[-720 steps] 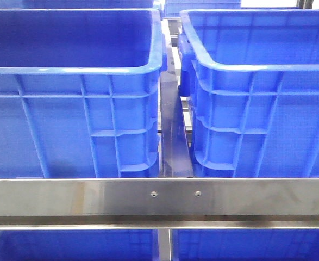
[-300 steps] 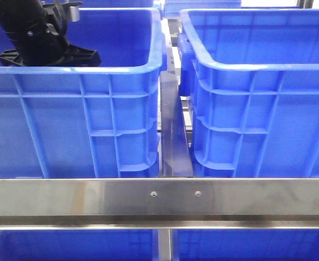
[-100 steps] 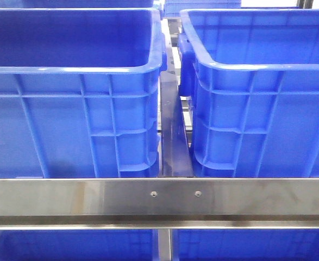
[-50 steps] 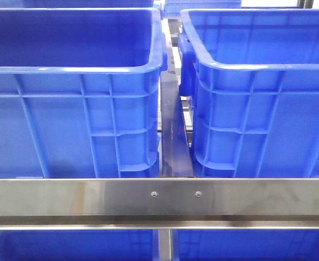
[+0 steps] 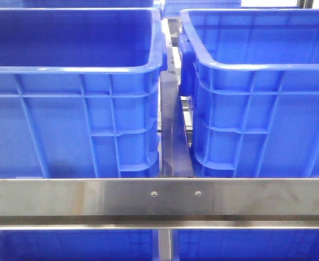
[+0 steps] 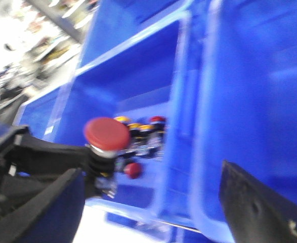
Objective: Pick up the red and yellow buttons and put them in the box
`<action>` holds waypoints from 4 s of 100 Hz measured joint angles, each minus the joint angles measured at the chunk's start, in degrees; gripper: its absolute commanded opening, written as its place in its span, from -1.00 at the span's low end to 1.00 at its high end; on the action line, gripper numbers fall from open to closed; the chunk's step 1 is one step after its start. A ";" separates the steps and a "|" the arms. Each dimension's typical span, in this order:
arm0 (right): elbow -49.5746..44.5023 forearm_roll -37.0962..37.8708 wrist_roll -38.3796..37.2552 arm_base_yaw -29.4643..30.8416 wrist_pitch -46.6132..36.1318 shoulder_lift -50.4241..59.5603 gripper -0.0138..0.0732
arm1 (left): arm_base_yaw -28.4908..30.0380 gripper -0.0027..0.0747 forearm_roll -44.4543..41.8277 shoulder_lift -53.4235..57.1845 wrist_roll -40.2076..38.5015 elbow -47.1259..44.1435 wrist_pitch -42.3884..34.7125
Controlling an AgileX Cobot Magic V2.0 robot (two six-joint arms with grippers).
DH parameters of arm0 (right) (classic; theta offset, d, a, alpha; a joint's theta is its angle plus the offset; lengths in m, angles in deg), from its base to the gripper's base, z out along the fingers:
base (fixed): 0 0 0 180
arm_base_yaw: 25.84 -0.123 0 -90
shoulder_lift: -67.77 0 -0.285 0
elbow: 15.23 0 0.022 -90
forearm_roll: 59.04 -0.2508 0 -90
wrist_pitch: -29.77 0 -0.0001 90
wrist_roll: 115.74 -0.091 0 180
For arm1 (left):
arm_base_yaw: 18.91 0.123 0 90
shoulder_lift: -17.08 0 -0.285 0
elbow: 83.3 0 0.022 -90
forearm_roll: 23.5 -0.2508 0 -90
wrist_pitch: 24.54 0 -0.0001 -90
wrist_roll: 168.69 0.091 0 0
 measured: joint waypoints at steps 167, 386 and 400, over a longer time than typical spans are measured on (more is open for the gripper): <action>12.57 -11.90 14.32 -10.38 0.13 -23.21 -0.33 | 6.51 0.35 -0.94 2.57 -1.99 0.00 -0.08; 28.33 -4.78 33.58 -0.06 -50.04 -54.16 -0.34 | 41.70 -0.98 -3.22 52.24 -4.46 -41.93 -14.57; 29.52 -4.78 32.48 -0.06 -49.33 -55.76 -0.34 | 41.70 -0.98 -3.22 52.24 -4.46 -41.93 -14.57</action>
